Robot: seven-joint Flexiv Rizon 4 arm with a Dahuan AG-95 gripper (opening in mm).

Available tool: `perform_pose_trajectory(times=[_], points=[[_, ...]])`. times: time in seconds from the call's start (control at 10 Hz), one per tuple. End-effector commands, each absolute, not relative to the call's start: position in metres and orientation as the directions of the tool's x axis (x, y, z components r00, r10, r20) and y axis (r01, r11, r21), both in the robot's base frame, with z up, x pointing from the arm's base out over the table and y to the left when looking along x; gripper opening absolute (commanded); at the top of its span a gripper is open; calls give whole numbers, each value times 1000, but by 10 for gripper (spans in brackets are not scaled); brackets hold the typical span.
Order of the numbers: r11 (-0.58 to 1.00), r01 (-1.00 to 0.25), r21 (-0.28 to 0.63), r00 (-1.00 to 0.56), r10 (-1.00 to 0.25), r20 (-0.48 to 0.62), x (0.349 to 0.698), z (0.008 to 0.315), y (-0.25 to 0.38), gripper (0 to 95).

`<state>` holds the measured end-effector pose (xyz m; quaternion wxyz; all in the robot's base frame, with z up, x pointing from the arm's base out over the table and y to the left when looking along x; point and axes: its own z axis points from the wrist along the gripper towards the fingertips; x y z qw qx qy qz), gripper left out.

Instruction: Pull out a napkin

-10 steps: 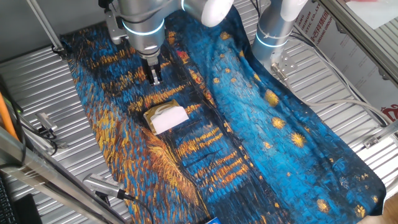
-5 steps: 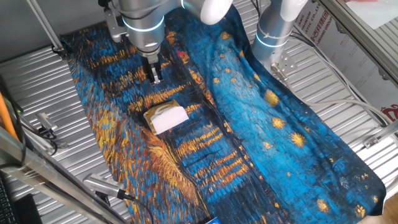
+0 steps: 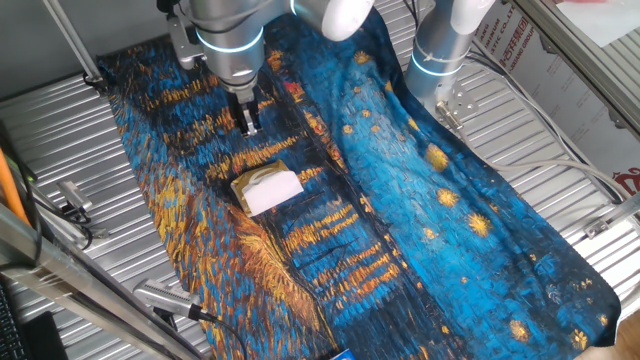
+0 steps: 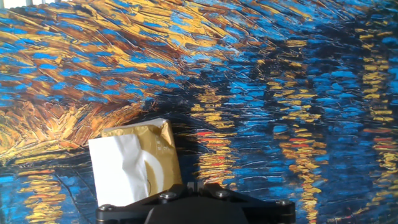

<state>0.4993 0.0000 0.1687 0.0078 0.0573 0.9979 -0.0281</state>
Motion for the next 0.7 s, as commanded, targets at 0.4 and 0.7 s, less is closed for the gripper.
perform_pose_trajectory(times=[0.4,0.7], points=[[995,-70,-68,-998,-70,-1,499,169,-1,0],[956,-292,25,-956,-292,-12,499,169,-1,0]])
